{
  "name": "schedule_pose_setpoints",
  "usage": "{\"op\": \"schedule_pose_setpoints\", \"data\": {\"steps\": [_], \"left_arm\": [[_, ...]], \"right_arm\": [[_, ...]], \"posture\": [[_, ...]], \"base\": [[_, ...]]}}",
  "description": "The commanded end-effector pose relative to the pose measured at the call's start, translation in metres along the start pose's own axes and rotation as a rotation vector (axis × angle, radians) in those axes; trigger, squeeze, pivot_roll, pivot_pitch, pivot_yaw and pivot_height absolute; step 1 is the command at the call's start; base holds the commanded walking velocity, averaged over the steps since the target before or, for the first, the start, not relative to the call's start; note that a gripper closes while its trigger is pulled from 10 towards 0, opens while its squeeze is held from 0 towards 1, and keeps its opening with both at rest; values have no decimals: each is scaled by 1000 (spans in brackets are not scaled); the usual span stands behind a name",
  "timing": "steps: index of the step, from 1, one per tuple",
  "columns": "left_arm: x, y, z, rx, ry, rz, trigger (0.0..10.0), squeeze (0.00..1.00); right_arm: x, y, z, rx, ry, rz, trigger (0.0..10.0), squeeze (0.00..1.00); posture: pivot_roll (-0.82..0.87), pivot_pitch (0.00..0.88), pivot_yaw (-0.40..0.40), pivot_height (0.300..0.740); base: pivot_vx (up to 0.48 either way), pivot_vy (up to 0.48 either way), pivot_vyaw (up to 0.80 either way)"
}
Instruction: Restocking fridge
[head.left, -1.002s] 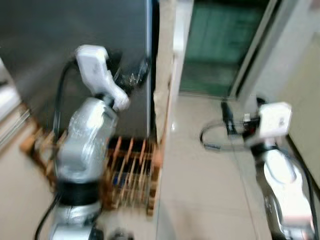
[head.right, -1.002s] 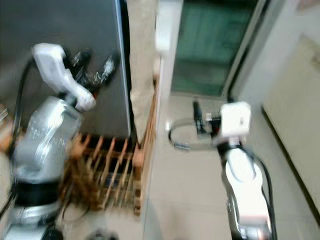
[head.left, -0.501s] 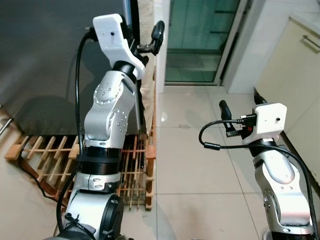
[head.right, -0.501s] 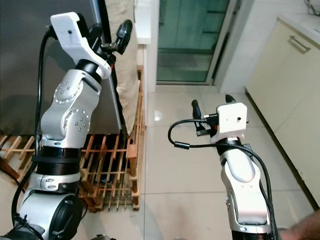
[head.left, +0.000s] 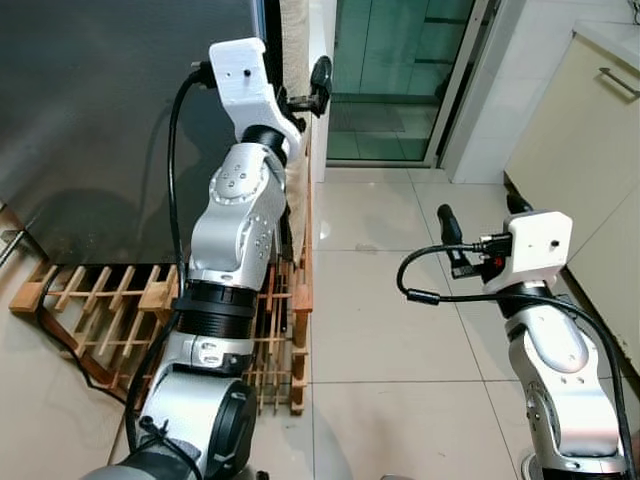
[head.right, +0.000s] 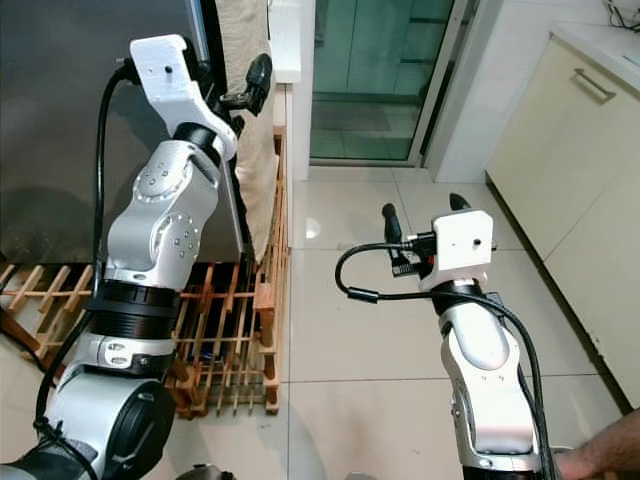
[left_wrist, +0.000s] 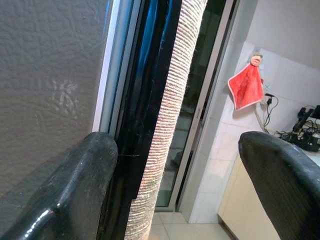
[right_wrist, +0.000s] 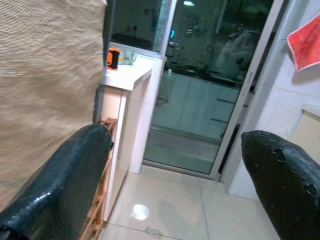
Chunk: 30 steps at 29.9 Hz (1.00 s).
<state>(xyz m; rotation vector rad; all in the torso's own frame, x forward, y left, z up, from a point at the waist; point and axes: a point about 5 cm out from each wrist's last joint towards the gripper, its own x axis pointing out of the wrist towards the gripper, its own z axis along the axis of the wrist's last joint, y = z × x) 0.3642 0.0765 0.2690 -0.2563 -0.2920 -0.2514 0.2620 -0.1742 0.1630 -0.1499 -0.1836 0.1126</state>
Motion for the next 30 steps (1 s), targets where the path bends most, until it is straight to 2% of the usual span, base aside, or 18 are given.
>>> {"op": "schedule_pose_setpoints", "data": {"steps": [1, 3, 8, 9, 10, 12, 13, 14, 15, 17, 18, 19, 22, 24, 27, 28, 29, 30], "left_arm": [[5, -13, -7, 10, 55, -52, 10000, 0], [7, -22, -9, -1, 70, -109, 10000, 0], [14, -92, -19, -173, 143, -494, 10000, 0], [14, -92, -19, -173, 143, -494, 10000, 0], [11, -112, -18, -223, 142, -602, 10000, 0], [8, -124, -16, -251, 134, -666, 10000, 0], [1, -156, -12, -305, 114, -817, 10000, 0], [-3, -176, -7, -360, 107, -889, 10000, 0], [-3, -176, -7, -360, 107, -889, 10000, 0], [-10, -205, 2, -434, 87, -991, 10000, 0], [-22, -236, 15, -499, 67, -1112, 10000, 0], [-29, -248, 20, -518, 56, -1173, 10000, 0], [-44, -253, 31, -519, -3, -1296, 10000, 0], [-45, -250, 31, -514, -11, -1300, 10000, 0], [-20, -212, 24, -476, -32, -1124, 10000, 0], [-20, -212, 24, -476, -32, -1124, 10000, 0], [-12, -196, 20, -446, -38, -1064, 10000, 0], [-2, -163, 12, -397, -36, -944, 10000, 0]], "right_arm": [[1, 1, 0, 2, -1, 1, 10000, 0], [1, 2, 0, 3, 1, 5, 10000, 0], [5, 3, -1, 3, -3, 5, 10000, 0], [5, 3, -1, 3, -3, 5, 10000, 0], [5, 0, -2, 1, -3, -10, 10000, 0], [4, -3, -4, 0, 3, -28, 10000, 0], [0, -12, -10, 13, 29, -82, 10000, 0], [-3, -16, -13, 17, 41, -109, 10000, 0], [-3, -16, -13, 17, 41, -109, 10000, 0], [-5, -20, -17, 22, 58, -141, 10000, 0], [-7, -20, -19, 16, 66, -150, 10000, 0], [-8, -19, -19, 14, 66, -152, 10000, 0], [-11, -17, -16, -8, 45, -152, 10000, 0], [-11, -16, -15, -16, 41, -149, 10000, 0], [-6, -13, -12, -26, 29, -148, 10000, 0], [-6, -13, -12, -26, 29, -148, 10000, 0], [-5, -12, -11, -23, 24, -147, 10000, 0], [-3, -12, -11, -17, 24, -144, 10000, 0]], "posture": [[-178, 8, -7, 727], [-174, 6, -10, 727], [-198, 0, 0, 727], [-198, 0, 0, 727], [-216, 0, 10, 727], [-220, 0, 13, 727], [-245, 0, 33, 727], [-251, 0, 34, 727], [-251, 0, 34, 727], [-276, 0, 52, 727], [-317, 0, 70, 727], [-325, 0, 76, 727], [-360, 0, 97, 727], [-360, 0, 97, 727], [-346, 0, 71, 727], [-346, 0, 71, 727], [-333, 0, 60, 727], [-313, 0, 49, 727]], "base": [[0, 0, 0], [0, 0, 0], [0, 0, 0], [0, 0, 0], [0, 0, 0], [0, 0, 0], [0, 0, 0], [0, 0, 0], [0, 0, 0], [0, 0, 0], [0, 0, 0], [0, 0, 0], [0, 0, 0], [0, 0, 0], [0, 0, 0], [0, 0, 0], [0, 0, 0], [0, 0, 0]]}}
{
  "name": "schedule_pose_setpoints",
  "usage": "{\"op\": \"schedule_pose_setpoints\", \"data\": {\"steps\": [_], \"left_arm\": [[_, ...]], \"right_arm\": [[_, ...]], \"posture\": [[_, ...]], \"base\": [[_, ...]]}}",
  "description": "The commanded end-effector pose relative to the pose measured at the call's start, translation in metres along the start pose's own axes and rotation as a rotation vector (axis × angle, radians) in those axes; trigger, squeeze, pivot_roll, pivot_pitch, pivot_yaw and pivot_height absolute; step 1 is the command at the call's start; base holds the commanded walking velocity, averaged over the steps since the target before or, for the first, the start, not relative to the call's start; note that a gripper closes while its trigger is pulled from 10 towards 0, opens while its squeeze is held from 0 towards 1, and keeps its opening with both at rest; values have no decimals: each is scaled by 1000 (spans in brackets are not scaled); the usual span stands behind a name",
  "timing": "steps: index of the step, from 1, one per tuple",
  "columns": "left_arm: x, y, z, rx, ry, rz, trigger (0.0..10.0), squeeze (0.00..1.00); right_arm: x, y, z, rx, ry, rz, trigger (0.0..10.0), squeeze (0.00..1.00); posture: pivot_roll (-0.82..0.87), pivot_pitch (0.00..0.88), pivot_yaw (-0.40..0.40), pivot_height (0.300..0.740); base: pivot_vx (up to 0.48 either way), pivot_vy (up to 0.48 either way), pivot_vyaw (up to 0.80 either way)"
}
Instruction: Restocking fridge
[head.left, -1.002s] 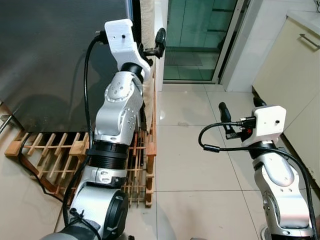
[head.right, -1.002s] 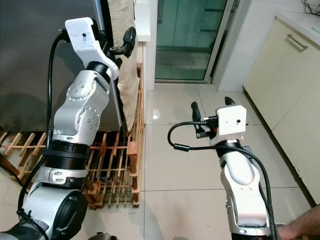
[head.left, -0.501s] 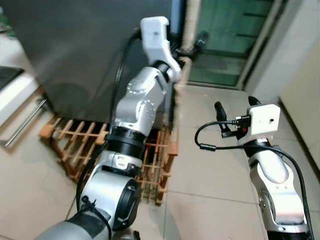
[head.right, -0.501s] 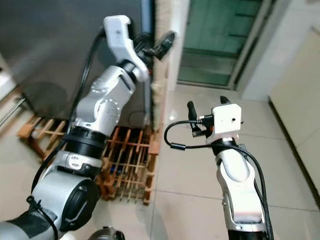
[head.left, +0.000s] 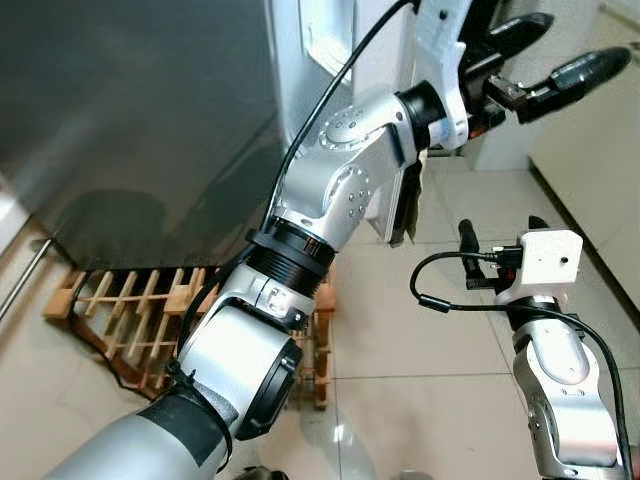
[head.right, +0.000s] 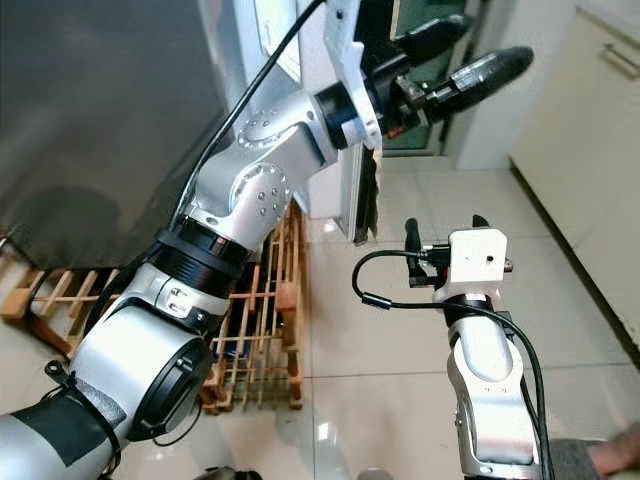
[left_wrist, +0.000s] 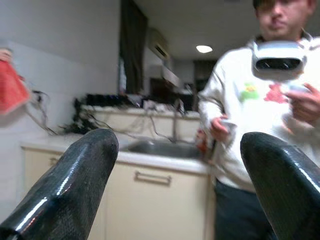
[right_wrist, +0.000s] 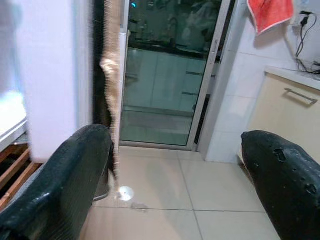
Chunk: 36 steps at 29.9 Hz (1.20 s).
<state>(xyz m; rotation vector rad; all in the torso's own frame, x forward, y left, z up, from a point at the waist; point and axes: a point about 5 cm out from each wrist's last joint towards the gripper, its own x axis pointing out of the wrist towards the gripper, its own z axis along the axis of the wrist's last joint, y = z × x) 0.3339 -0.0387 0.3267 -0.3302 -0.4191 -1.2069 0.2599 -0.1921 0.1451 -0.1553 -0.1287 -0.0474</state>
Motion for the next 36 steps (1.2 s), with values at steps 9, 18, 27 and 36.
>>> {"op": "schedule_pose_setpoints", "data": {"steps": [9, 18, 27, 36], "left_arm": [[-170, 82, -12, 61, -2, 744, 10000, 0], [-243, 69, -11, 213, 26, 1128, 10000, 0], [-218, 55, -1, 322, 24, 991, 10000, 0], [-190, 40, -12, 260, 30, 874, 10000, 0]], "right_arm": [[29, 11, 7, 75, -13, 63, 10000, 0], [49, 36, 9, 105, -20, 176, 10000, 0], [50, 46, 8, 126, -27, 194, 10000, 0], [45, 32, 4, 101, -23, 157, 10000, 0]], "posture": [[-170, 6, -12, 731], [-53, 5, -54, 740], [-74, 0, -24, 740], [-131, 0, -13, 740]], "base": [[0, 0, 223], [88, -133, 332], [265, -396, 0], [264, -398, 0]]}}
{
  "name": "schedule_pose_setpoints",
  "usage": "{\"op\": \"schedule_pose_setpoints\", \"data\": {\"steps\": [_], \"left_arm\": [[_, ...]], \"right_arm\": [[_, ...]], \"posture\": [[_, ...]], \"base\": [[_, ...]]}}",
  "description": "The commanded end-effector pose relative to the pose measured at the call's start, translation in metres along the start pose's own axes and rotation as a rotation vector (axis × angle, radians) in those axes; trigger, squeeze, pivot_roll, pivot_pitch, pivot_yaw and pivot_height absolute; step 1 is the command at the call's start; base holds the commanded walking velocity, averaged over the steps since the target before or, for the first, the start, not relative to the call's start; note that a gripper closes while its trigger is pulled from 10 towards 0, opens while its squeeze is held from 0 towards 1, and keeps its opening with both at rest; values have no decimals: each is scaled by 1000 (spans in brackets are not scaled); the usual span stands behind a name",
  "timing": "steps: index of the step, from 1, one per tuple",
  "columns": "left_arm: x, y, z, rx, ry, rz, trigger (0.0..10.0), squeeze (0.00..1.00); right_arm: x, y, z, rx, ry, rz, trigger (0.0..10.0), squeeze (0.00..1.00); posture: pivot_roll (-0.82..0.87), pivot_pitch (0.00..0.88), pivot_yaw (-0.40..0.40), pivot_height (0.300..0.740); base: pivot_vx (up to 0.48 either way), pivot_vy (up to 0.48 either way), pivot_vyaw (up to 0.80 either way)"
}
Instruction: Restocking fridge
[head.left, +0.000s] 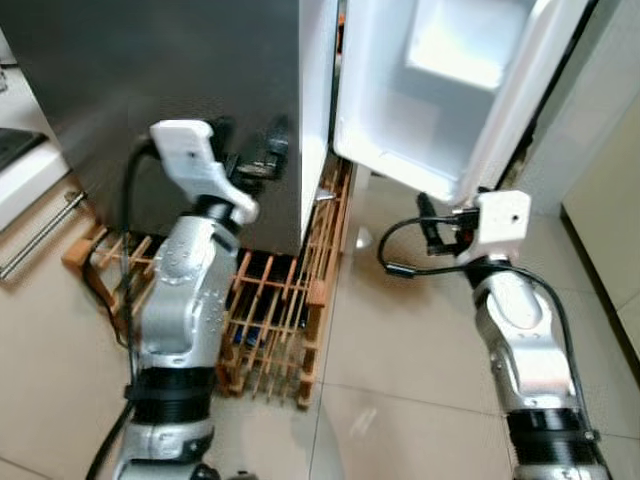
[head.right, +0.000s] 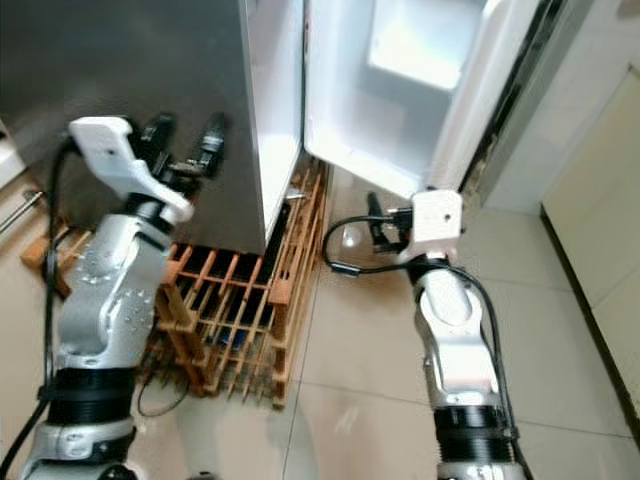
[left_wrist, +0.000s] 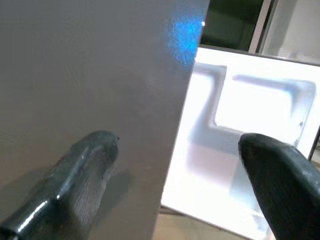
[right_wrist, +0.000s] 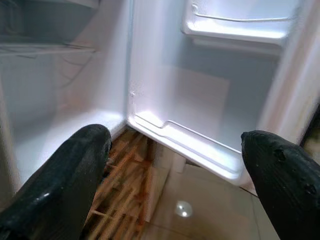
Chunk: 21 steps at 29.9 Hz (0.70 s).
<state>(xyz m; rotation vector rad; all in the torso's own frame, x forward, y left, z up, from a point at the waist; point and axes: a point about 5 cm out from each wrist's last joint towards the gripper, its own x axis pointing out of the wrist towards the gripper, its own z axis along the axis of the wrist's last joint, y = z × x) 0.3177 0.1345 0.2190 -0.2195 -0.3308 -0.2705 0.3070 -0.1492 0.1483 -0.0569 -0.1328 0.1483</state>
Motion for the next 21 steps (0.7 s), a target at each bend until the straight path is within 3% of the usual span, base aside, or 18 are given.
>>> {"op": "schedule_pose_setpoints", "data": {"steps": [1, 9, 21], "left_arm": [[4, -10, 3, -10, -12, -24, 10000, 0], [5, -18, 7, -28, -40, -57, 10000, 0], [12, -2, 3, 73, 5, 45, 10000, 0]], "right_arm": [[-3, -12, 2, -13, -6, -30, 10000, 0], [-3, -13, 2, -20, -7, -24, 10000, 0], [3, -11, 2, -22, -6, -33, 10000, 0]], "posture": [[-137, 0, -15, 740], [-142, 0, -21, 740], [-123, 0, -24, 740]], "base": [[266, -398, 0], [261, -400, 0], [0, 0, 0]]}}
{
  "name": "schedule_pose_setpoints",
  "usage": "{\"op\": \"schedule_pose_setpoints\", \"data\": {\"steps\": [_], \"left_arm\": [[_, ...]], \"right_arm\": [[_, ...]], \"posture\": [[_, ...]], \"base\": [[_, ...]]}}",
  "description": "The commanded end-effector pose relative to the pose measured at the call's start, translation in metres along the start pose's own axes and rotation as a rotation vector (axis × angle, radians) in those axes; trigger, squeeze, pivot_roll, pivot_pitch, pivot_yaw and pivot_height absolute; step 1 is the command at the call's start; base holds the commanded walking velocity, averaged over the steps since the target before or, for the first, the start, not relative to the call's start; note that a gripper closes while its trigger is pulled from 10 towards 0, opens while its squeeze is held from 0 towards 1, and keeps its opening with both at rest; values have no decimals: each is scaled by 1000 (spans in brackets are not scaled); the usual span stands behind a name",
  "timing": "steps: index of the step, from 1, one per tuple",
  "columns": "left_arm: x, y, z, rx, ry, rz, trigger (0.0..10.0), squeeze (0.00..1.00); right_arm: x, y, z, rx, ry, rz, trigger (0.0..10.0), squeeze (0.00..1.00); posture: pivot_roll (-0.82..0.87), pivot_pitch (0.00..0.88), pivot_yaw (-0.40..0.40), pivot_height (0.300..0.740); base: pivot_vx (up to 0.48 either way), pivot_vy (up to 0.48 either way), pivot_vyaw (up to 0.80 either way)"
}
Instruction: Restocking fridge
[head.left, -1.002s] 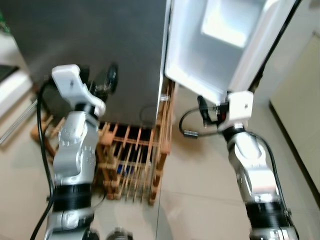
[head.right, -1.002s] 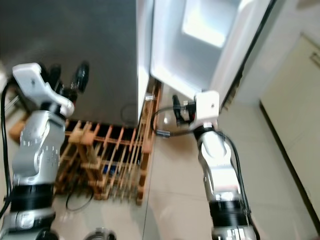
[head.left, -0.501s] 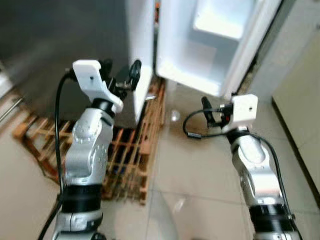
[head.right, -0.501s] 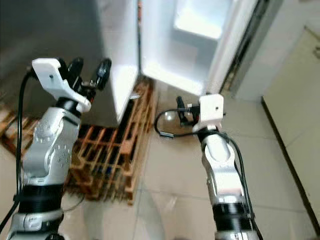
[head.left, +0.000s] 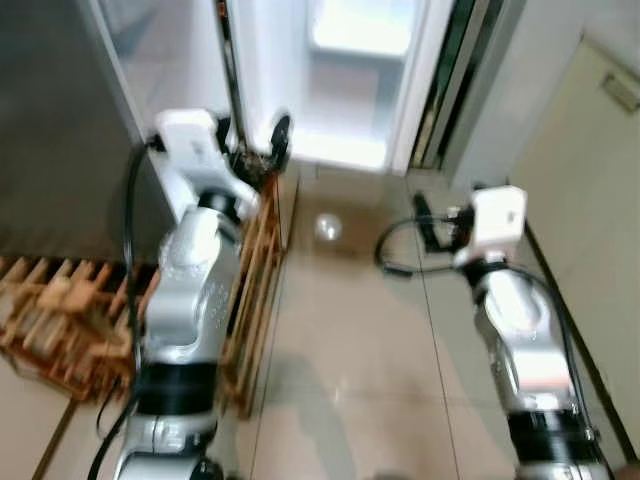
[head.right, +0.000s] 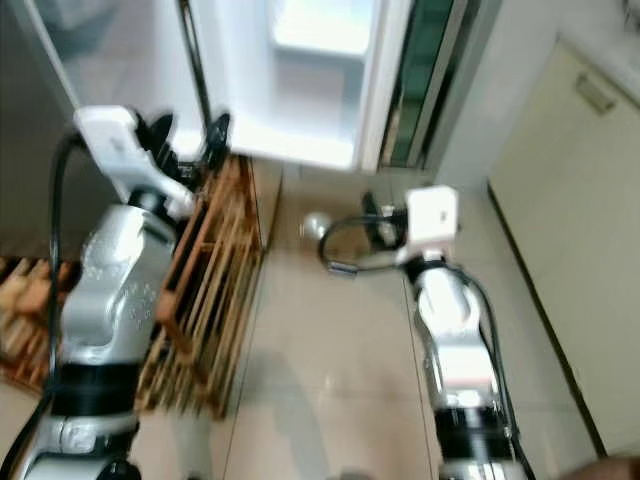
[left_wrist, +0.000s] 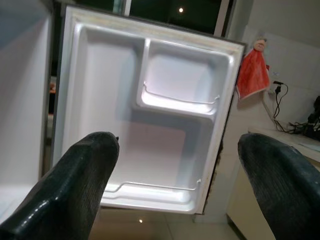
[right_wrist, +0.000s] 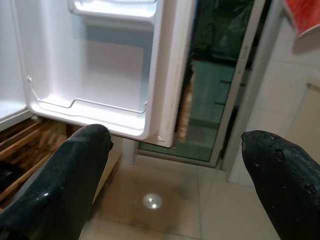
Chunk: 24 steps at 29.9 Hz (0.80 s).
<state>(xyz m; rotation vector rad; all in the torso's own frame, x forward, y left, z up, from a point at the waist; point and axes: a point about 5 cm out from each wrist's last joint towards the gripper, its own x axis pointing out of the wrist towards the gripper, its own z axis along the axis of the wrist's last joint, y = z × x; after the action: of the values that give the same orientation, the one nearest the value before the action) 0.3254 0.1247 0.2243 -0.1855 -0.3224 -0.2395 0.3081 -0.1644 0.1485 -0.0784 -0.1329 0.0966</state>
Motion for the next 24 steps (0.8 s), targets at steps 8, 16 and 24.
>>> {"op": "schedule_pose_setpoints", "data": {"steps": [8, 16, 24], "left_arm": [[0, 3, -9, 53, 52, 22, 10000, 0], [-6, 21, -32, 14, 166, 112, 10000, 0], [-5, 8, -23, 17, 84, 23, 10000, 0]], "right_arm": [[4, 10, 3, -6, -13, 51, 10000, 0], [1, 9, 2, 1, -9, 48, 10000, 0], [1, 5, 0, 15, -9, 11, 10000, 0]], "posture": [[-123, 0, -27, 740], [-126, 0, -23, 740], [-126, 0, -17, 740]], "base": [[311, -30, 509], [407, -250, 580], [145, -104, 553]]}}
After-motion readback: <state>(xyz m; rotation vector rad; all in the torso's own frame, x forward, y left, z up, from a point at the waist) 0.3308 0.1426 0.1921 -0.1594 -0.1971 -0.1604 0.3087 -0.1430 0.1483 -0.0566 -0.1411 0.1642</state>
